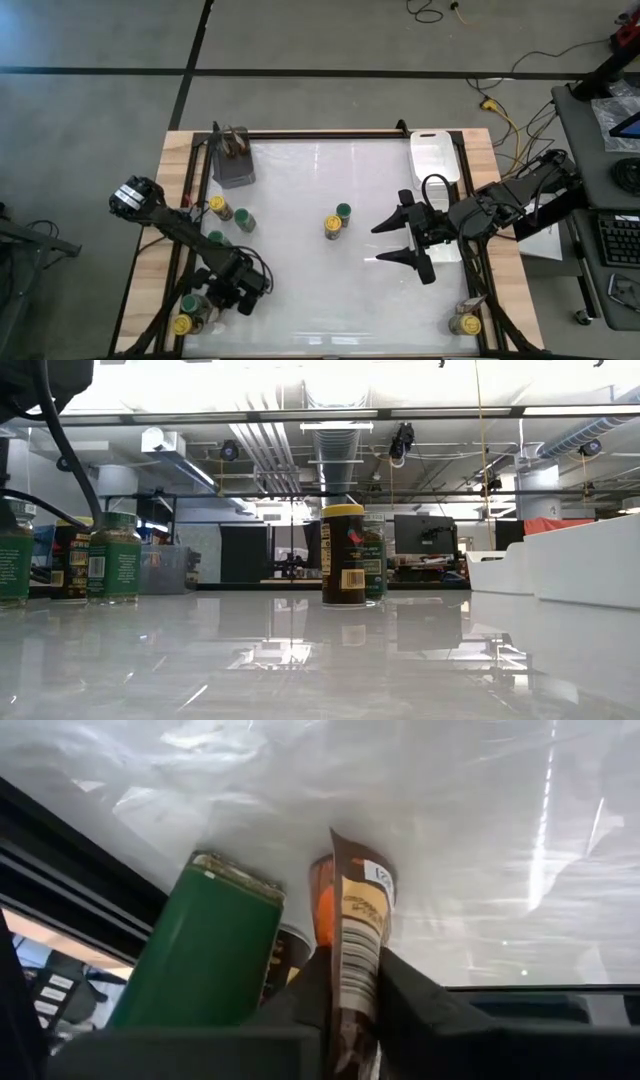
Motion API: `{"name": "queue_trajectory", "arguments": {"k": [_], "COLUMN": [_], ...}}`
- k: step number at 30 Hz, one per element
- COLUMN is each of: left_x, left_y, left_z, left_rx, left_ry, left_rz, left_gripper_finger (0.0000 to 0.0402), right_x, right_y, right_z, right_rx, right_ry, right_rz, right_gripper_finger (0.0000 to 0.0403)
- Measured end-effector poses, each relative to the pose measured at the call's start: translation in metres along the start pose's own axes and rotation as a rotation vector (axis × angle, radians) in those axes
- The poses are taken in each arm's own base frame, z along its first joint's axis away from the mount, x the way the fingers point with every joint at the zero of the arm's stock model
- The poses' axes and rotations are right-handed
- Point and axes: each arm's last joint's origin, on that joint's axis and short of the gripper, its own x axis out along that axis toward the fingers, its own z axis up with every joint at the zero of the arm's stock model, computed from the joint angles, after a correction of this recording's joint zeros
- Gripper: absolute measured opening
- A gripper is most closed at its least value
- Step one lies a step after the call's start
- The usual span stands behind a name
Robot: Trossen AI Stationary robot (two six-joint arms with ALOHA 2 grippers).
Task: Sort spices by type
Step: Put the orange seasoning bag into the black bin
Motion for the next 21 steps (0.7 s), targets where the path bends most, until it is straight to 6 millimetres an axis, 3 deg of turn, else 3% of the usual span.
{"name": "queue_trajectory", "arguments": {"k": [5, 10, 15, 21], "left_x": [-0.009, -0.034, -0.082, -0.148], "left_y": [-0.003, -0.006, -0.001, 0.026], "left_z": [-0.007, -0.025, -0.056, -0.076], "left_rx": [0.034, 0.055, 0.090, 0.021], "left_ry": [-0.035, -0.100, -0.227, -0.503], "left_rz": [-0.018, -0.048, -0.097, -0.164], "left_gripper_finger": [0.0020, 0.0022, 0.0021, 0.0020], "right_x": [0.000, 0.000, 0.000, 0.000], "right_y": [0.000, 0.000, 0.000, 0.000], "right_z": [0.000, 0.000, 0.000, 0.000], "right_rx": [-0.002, -0.003, -0.011, -0.041], "right_ry": [0.000, 0.000, 0.000, -0.006], "right_rz": [0.000, 0.000, 0.000, -0.012], "right_gripper_finger": [0.0266, 0.0255, 0.0253, 0.0268]}}
